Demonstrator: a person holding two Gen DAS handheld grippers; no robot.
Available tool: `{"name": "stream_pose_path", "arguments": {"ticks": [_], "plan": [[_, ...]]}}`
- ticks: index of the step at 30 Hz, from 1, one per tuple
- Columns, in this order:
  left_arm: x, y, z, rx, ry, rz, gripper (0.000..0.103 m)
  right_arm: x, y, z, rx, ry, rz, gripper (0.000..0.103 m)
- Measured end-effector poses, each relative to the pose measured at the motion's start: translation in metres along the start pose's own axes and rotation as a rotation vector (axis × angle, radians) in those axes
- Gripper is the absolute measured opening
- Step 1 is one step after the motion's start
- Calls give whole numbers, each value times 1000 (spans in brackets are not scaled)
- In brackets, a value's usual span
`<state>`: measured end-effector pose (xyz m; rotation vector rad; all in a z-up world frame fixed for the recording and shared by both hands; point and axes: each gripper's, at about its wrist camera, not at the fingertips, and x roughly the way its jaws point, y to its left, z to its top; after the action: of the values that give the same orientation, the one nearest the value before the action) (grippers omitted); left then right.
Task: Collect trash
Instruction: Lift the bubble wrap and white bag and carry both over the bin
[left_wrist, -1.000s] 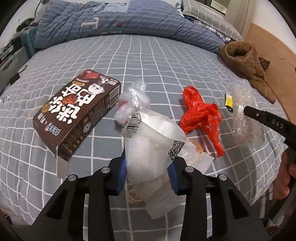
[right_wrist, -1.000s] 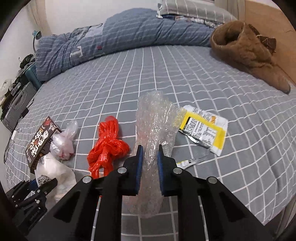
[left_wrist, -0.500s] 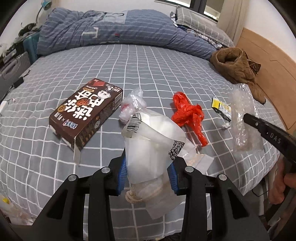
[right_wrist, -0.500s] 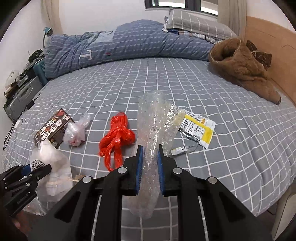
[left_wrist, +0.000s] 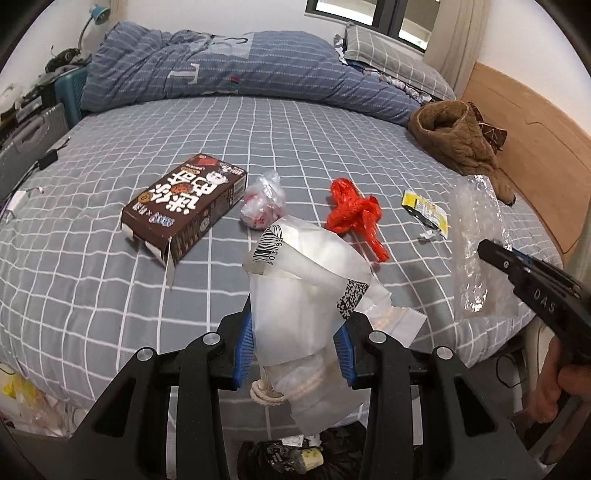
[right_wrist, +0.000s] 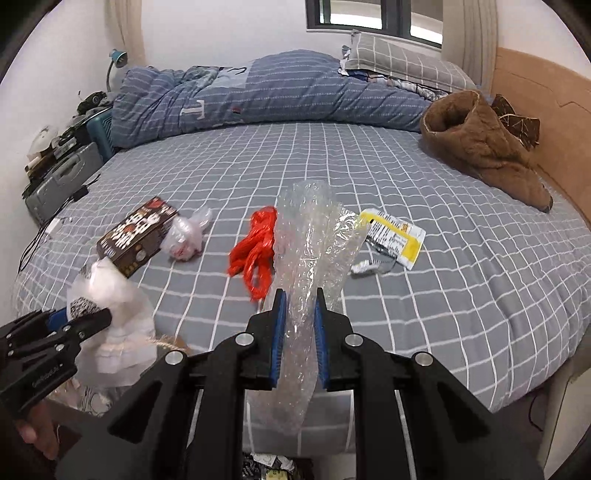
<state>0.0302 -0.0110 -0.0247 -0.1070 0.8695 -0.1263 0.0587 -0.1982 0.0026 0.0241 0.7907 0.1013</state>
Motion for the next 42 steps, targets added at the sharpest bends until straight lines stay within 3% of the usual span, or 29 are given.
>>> {"name": "stream_pose_path", "arguments": {"ticks": [29, 42], "plan": [[-41, -7, -111, -22, 92, 14, 36, -69, 33, -124, -53, 65, 68, 14], [-52, -4, -144, -41, 168, 41, 36, -85, 36, -159, -62, 129, 56, 14]]}}
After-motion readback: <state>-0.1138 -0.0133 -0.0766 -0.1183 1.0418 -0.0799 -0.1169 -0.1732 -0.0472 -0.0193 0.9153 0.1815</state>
